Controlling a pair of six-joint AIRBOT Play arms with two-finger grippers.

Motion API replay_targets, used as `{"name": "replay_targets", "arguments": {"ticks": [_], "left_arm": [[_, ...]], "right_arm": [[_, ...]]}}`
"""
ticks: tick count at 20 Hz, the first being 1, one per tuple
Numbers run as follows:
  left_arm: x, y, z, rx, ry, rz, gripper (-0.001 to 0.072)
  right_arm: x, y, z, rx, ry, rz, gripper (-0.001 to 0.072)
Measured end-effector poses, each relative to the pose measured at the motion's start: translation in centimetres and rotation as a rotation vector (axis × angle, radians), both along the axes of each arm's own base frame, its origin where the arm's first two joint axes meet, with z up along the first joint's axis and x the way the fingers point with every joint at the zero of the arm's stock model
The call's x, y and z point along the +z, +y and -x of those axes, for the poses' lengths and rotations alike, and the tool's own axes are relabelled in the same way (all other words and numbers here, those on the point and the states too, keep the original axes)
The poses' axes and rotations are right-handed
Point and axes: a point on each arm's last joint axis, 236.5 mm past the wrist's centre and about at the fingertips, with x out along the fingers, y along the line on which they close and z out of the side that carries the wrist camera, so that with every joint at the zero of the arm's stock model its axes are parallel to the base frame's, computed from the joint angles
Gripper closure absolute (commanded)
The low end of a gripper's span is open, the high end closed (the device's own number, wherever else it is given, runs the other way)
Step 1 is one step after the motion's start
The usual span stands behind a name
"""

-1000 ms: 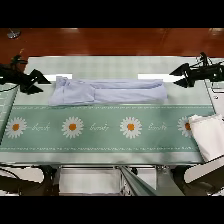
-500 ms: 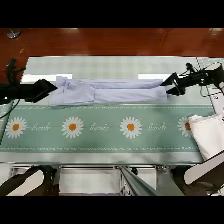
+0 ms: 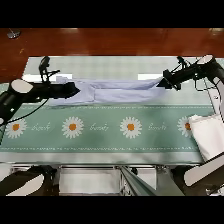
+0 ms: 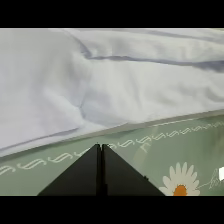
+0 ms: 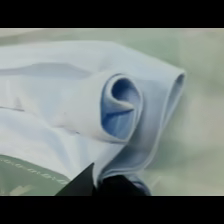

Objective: Fold the shirts.

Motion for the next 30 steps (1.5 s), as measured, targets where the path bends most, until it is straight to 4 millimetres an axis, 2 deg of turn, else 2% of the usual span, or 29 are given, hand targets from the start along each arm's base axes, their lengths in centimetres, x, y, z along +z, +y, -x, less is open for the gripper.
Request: {"name": "replay_targets", "arguments": {"ticks": [4, 8, 11, 13, 16, 18, 19, 20, 21, 23, 24, 26, 27, 28, 30], "left_arm": [[0.0, -5.9, -0.3, -0.146, -0.039, -0.074, 0.0684], [-0.9, -13.2, -1.6, -0.273, -0.066, -0.126, 0.0684], [-3.3, -19.3, -1.0, -0.369, -0.020, -0.134, 0.0683], [-5.7, -23.4, 0.9, -0.441, 0.043, -0.134, 0.0682], [-8.3, -28.7, 5.9, -0.551, 0.146, -0.104, 0.0681], [-9.4, -31.2, 9.5, -0.628, 0.193, -0.095, 0.0682], [-9.3, -32.1, 10.6, -0.657, 0.195, -0.087, 0.0682], [-9.1, -32.4, 11.5, -0.688, 0.209, -0.082, 0.0682], [-8.7, -32.3, 11.1, -0.692, 0.201, -0.079, 0.0682], [-6.7, -31.1, 8.9, -0.667, 0.186, -0.055, 0.0682], [-5.3, -29.7, 6.9, -0.633, 0.170, -0.041, 0.0682], [-2.1, -25.6, 2.3, -0.548, 0.134, -0.022, 0.0682], [-0.3, -22.8, 0.0, -0.501, 0.113, -0.017, 0.0682], [1.4, -19.8, -1.9, -0.456, 0.094, -0.025, 0.0682], [5.9, -12.8, -5.4, -0.341, 0.021, -0.036, 0.0682]], "right_arm": [[6.4, -0.6, 2.6, 0.025, -0.158, 0.105, 0.0695], [10.9, -0.6, 8.3, 0.025, -0.265, 0.183, 0.0695], [13.5, -0.2, 12.1, 0.002, -0.335, 0.205, 0.0695], [15.3, 0.0, 13.9, -0.011, -0.385, 0.215, 0.0695], [16.7, 0.3, 15.4, -0.032, -0.421, 0.215, 0.0695], [17.2, 0.8, 15.7, -0.039, -0.432, 0.204, 0.0695], [17.4, 1.0, 15.8, -0.041, -0.440, 0.199, 0.0695], [17.6, 1.3, 15.9, -0.039, -0.442, 0.192, 0.0695], [17.6, 1.7, 16.1, -0.036, -0.441, 0.186, 0.0695], [17.8, 2.5, 16.3, -0.024, -0.443, 0.172, 0.0695], [17.9, 3.0, 16.3, -0.021, -0.444, 0.165, 0.0695], [18.2, 4.2, 16.3, -0.009, -0.454, 0.149, 0.0695], [18.4, 5.0, 16.1, -0.001, -0.459, 0.138, 0.0695], [18.6, 5.8, 15.7, 0.014, -0.464, 0.129, 0.0695], [19.2, 7.9, 14.7, 0.056, -0.473, 0.107, 0.0695]]}}
